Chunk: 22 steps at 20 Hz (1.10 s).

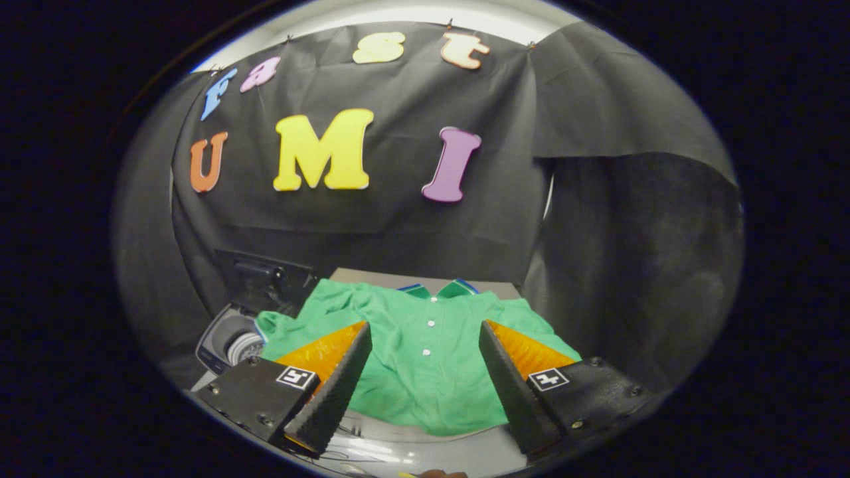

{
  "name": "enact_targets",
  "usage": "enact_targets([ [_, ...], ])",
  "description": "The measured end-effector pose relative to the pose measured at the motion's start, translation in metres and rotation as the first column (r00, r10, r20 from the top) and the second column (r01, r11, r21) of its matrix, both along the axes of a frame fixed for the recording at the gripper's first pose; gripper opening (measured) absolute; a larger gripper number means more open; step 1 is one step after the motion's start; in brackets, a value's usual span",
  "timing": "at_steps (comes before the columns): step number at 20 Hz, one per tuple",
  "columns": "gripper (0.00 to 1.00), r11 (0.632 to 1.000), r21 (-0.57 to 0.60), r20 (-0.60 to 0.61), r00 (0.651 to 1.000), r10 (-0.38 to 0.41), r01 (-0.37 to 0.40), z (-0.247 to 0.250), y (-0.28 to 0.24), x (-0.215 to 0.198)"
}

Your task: Put the clothes into the washing machine and then close the washing machine lid.

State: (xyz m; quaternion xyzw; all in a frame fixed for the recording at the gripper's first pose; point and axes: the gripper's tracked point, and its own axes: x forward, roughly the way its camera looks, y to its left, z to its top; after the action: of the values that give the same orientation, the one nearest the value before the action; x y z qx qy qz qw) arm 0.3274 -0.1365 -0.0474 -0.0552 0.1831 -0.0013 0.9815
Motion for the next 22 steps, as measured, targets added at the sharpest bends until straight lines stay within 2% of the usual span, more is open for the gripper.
enact_targets([
  [2, 1.0, 0.998, -0.056, -0.068, 0.998, 0.006, -0.01, -0.019, -0.006, 0.027],
  [5, 1.0, 0.997, -0.076, -0.171, 0.985, 0.021, -0.034, -0.049, -0.006, 0.054],
  [7, 1.0, 0.998, -0.033, -0.224, 0.974, 0.042, -0.05, -0.064, -0.003, 0.056],
  [10, 0.98, 1.0, 0.028, -0.273, 0.962, 0.021, -0.014, -0.07, -0.004, 0.058],
  [12, 0.98, 0.997, 0.066, -0.318, 0.948, -0.026, 0.049, -0.071, -0.004, 0.051],
  [13, 0.98, 0.994, 0.098, -0.331, 0.943, -0.021, 0.057, -0.072, 0.002, 0.053],
  [15, 0.92, 0.993, 0.117, -0.338, 0.941, 0.017, 0.024, -0.074, 0.008, 0.055],
  [19, 0.15, 0.993, 0.097, -0.307, 0.951, -0.031, 0.064, -0.073, 0.011, 0.056],
  [20, 0.08, 0.993, 0.097, -0.316, 0.948, -0.039, 0.073, -0.072, 0.011, 0.057],
  [22, 0.06, 0.983, 0.16, -0.322, 0.946, -0.039, 0.095, -0.061, 0.014, 0.056],
])
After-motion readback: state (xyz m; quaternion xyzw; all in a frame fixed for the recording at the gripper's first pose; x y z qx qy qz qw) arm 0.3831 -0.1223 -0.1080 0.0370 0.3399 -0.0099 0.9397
